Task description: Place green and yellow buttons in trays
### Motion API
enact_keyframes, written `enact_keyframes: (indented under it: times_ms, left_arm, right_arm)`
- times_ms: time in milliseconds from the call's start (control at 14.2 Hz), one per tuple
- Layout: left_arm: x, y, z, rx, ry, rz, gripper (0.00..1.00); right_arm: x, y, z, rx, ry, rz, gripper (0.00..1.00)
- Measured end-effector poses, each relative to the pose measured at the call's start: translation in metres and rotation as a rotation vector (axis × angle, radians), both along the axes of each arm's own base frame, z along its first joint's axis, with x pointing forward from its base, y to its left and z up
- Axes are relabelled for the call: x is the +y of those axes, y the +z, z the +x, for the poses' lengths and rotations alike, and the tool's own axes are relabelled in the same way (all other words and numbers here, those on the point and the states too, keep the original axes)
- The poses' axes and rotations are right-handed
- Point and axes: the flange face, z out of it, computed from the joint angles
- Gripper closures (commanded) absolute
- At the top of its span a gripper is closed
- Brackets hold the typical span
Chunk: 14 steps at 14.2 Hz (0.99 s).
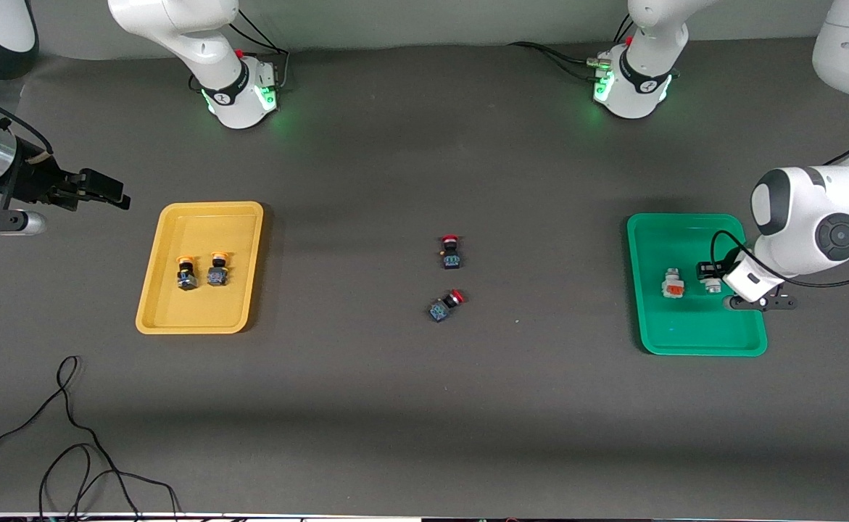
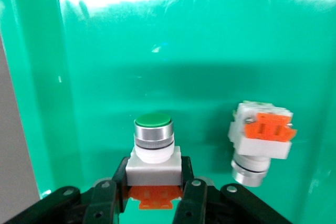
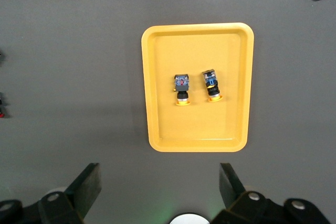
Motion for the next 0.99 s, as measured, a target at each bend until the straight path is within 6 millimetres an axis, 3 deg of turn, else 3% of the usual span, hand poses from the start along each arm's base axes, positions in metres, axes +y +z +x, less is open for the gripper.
enact_keyframes:
  times_ms: [70, 211, 352, 423, 563, 704, 845, 986]
  left_arm:
    - [0.002, -0.003, -0.001, 0.003, -0.007, 0.005, 0.0]
    - [0.005, -0.003, 0.0, 0.004, -0.011, 0.011, 0.0]
    - [0.011, 0.01, 0.008, 0.024, -0.013, 0.024, 0.0]
    - [0.016, 0.026, 0.015, 0.053, -0.02, 0.034, 0.0]
    - [0.028, 0.076, 0.032, 0.111, -0.024, 0.057, 0.0]
    - [0.037, 0.141, 0.046, 0.154, -0.039, 0.068, 0.0]
    - [0.032, 0.206, 0.056, 0.165, -0.046, 0.047, 0.0]
    - [0.02, 0.259, 0.057, 0.167, -0.056, 0.034, 0.0]
  right_arm:
    - [0.0, 0.001, 0.0, -0.002, 0.001, 0.0, 0.0]
    - [0.001, 0.002, -0.001, -0.004, 0.002, 0.0, 0.0]
    - [0.001, 0.002, -0.001, -0.004, 0.002, 0.0, 0.0]
    - [0.001, 0.002, -0.001, -0.004, 0.002, 0.0, 0.0]
    - [0.003, 0.002, -0.001, -0.003, 0.005, 0.0, 0.0]
    - [0.004, 0.002, -0.001, -0.003, 0.007, 0.0, 0.0]
    - [0.004, 0.001, -0.001, -0.002, 0.007, 0.0, 0.0]
    - [0.004, 0.001, -0.001, -0.002, 0.007, 0.0, 0.0]
